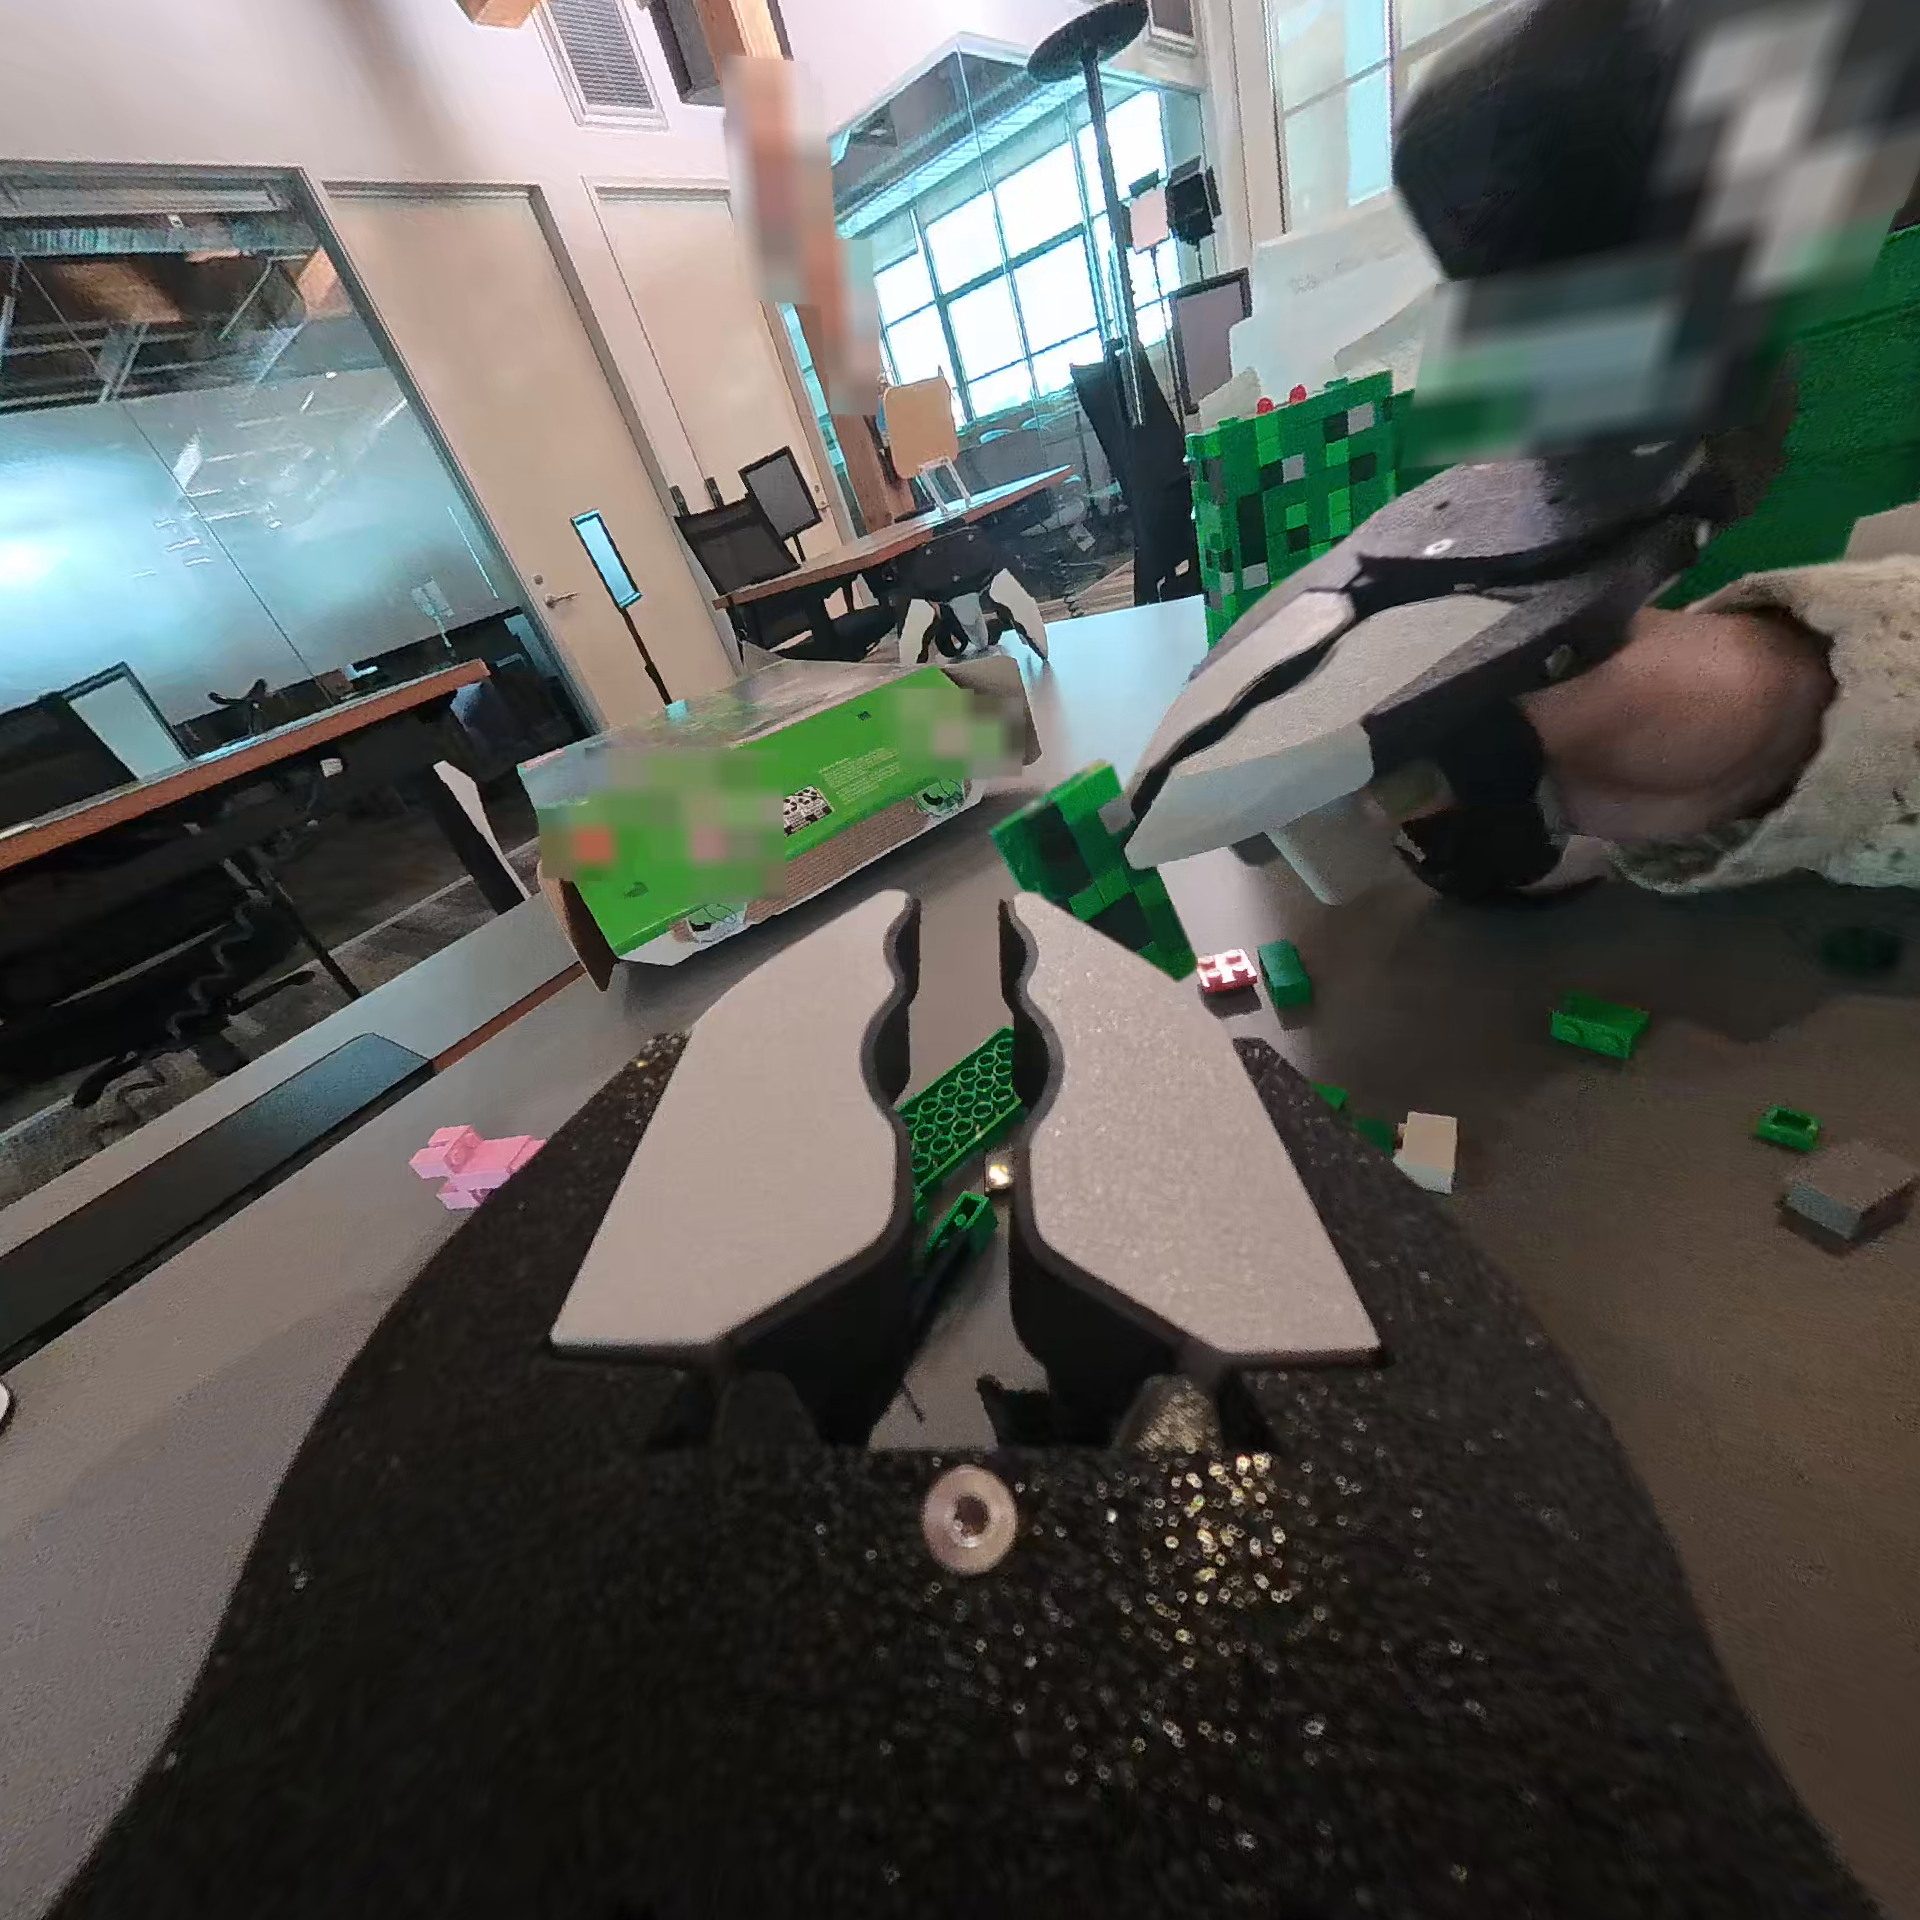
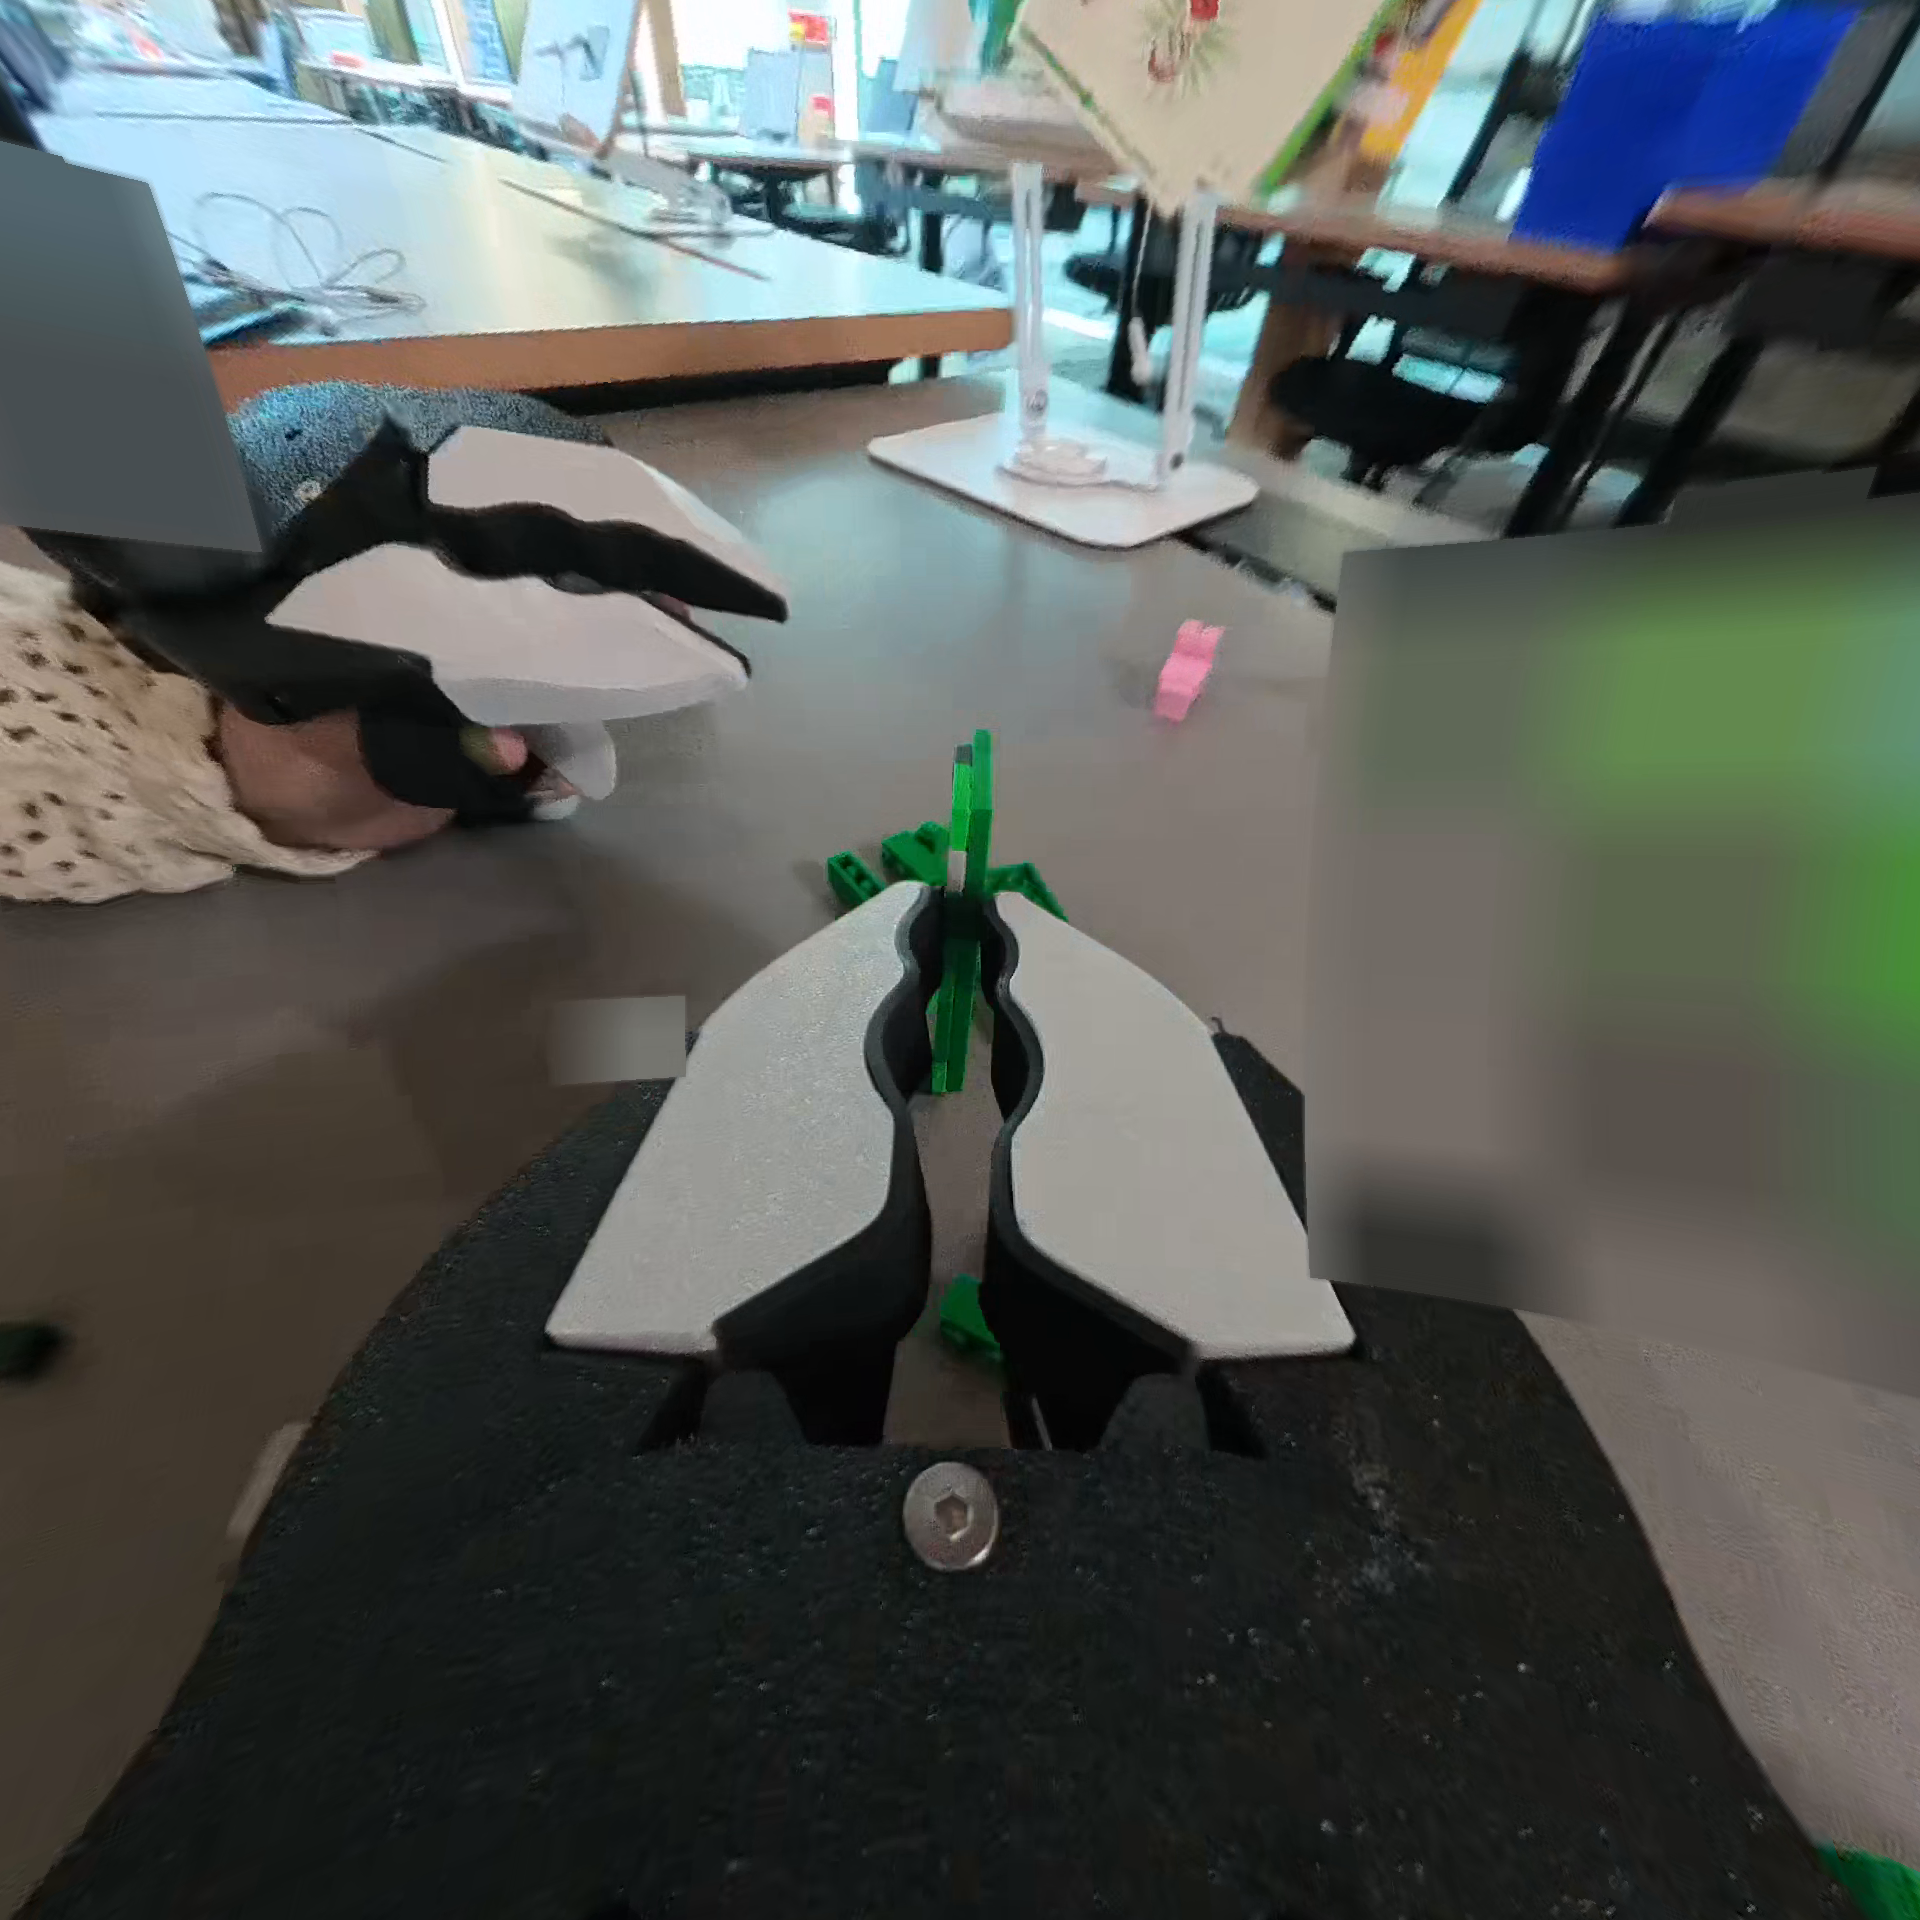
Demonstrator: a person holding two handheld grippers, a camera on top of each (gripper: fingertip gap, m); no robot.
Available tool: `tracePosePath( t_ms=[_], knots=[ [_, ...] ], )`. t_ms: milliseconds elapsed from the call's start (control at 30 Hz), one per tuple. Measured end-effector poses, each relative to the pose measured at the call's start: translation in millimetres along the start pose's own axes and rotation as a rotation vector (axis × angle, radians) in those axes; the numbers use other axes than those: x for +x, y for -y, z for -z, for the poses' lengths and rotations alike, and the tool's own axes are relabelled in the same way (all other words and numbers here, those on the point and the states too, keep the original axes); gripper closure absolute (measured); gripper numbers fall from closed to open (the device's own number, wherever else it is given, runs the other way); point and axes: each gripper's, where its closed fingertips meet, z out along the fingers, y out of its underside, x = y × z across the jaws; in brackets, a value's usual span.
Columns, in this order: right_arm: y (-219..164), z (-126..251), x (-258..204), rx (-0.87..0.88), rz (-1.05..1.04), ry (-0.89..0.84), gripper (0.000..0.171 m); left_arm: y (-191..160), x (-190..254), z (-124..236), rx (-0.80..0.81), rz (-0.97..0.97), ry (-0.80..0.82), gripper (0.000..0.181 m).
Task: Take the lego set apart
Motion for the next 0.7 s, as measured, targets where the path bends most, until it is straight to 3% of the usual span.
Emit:
tracePosePath(
  t_ms=[300,500,600,700],
  knots=[
    [-10.9,29.1,-24.0,-0.325,-0.498,0.278,0.166,6.0,-11.6,5.2,0.058,0.07,0.036,0.171],
    [-6.7,82.5,-24.8,-0.342,-0.489,0.089,0.166,10.2,-11.5,7.3,0.092,0.102,0.019,0.17],
    [-34.5,119.7,-25.2,-0.447,-0.45,-0.069,0.166,10.1,-10.8,6.9,0.091,0.097,0.019,0.17],
    [-47.6,141.8,-36.2,-0.413,-0.625,0.003,0.166,10.7,-9.0,6.9,0.091,0.085,0.019,0.17]
  ],
)
